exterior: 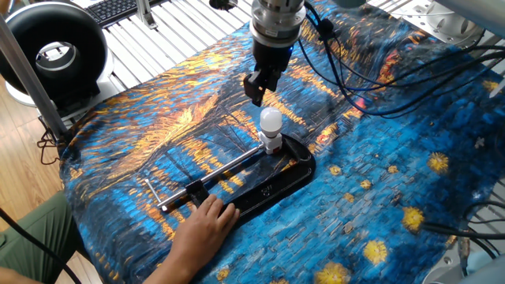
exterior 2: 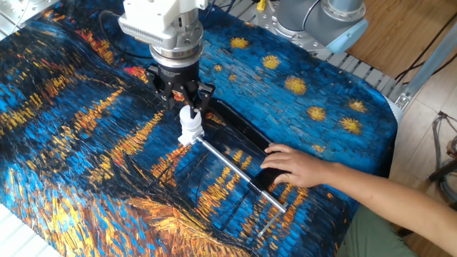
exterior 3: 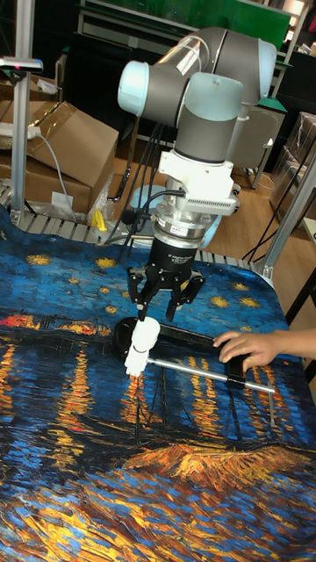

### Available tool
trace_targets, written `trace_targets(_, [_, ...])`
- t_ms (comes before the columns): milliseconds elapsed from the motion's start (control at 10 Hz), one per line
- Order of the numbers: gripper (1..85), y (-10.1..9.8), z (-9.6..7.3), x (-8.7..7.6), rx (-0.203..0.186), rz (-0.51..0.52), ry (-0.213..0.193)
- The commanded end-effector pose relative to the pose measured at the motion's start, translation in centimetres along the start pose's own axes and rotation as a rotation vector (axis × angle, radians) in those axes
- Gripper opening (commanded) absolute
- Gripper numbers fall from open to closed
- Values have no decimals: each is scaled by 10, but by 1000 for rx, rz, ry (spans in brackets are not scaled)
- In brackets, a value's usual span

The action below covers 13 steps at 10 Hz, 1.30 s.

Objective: Take out the light bulb by rotating it

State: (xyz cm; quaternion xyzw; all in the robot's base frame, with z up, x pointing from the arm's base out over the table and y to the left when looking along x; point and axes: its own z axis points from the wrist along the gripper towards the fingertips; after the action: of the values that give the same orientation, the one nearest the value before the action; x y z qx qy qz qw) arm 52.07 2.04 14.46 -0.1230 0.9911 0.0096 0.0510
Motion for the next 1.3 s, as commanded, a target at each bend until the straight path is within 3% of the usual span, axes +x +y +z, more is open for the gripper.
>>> trace_targets(0, [510, 2, 3, 8, -17, 0, -6])
trace_targets(400, [520, 3, 14, 21, -18, 3, 5])
trace_targets(1200, [523, 6, 29, 25, 3, -1, 14])
